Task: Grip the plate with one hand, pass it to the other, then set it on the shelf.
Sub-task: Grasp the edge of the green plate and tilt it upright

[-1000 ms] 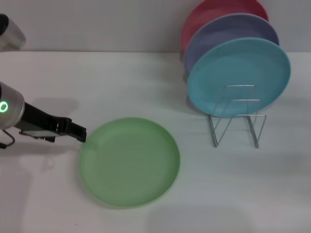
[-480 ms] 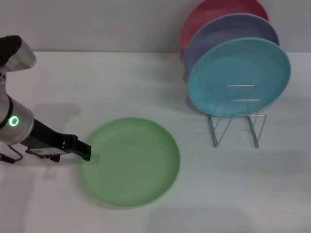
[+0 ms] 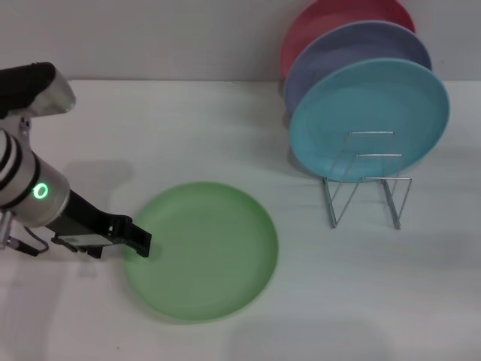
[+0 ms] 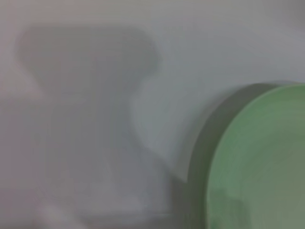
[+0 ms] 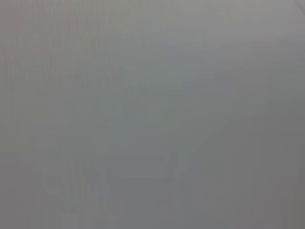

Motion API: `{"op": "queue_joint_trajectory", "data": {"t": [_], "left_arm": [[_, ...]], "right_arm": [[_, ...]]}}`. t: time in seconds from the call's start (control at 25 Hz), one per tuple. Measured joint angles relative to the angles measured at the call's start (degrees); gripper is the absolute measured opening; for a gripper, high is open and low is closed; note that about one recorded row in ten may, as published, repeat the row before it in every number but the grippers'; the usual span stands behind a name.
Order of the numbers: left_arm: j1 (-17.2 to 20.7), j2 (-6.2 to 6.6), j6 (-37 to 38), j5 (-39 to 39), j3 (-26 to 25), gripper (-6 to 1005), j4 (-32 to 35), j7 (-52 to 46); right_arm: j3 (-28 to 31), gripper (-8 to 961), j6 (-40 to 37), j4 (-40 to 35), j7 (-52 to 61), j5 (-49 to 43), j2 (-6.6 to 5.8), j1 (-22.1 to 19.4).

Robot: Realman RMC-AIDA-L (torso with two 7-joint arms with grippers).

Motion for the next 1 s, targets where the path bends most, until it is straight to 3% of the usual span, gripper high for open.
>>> {"op": "queue_joint_trajectory", "data": {"t": [1.0], "left_arm": [[-1.36,-0.09,3.1,0.03,3.38,804,-2.65,-1.29]], "right_arm": [[0.13,701,-0.27,-0.63,0.0,-0.05,-0.21,-0.3]]}}
